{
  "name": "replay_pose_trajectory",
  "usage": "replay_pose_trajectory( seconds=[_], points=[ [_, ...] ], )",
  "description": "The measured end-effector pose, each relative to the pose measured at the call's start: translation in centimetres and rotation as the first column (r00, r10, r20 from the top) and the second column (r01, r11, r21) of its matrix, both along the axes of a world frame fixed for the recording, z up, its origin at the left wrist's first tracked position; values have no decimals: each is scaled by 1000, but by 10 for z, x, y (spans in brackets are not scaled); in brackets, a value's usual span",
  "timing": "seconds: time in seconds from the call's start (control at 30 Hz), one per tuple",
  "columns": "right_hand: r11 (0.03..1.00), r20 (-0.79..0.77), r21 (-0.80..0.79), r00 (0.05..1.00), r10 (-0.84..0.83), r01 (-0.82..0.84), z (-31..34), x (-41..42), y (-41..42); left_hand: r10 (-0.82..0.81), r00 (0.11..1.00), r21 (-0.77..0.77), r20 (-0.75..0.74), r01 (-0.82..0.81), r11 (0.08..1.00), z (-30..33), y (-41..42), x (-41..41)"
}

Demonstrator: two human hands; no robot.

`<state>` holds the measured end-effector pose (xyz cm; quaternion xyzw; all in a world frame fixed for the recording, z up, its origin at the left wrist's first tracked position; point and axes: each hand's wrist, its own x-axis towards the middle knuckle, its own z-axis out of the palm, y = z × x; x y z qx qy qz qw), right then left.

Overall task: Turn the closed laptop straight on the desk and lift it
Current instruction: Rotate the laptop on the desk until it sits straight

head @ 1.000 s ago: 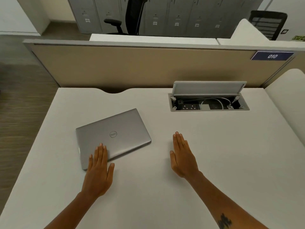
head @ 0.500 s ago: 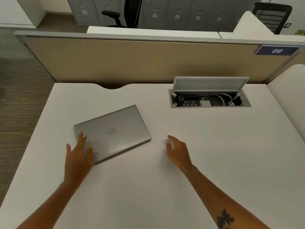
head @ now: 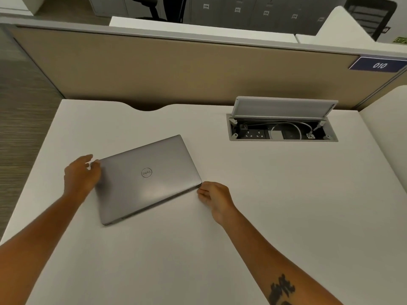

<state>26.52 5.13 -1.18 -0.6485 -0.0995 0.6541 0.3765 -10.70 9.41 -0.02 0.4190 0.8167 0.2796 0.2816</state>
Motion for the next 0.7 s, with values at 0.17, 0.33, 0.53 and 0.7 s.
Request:
replay_pose_trajectory(
  seconds=[0.17, 0.33, 0.53, 0.7],
  points=[
    [995, -72, -40, 993, -93, 90, 1, -6, 2, -26, 999, -65, 27, 27, 998, -6, 14, -5],
    [988, -91, -50, 985, -147, 143, 0, -12, 5, -121, 992, -68, -19, 120, 990, -7, 14, -3],
    [982, -48, 4, 981, -188, 188, -3, -11, 17, -107, 994, -60, -26, 105, 993, -5, -11, 3],
    [981, -59, 74, 983, -174, 178, -4, -3, 36, -67, 998, -65, 2, 67, 996, -6, -52, 14]
  ],
)
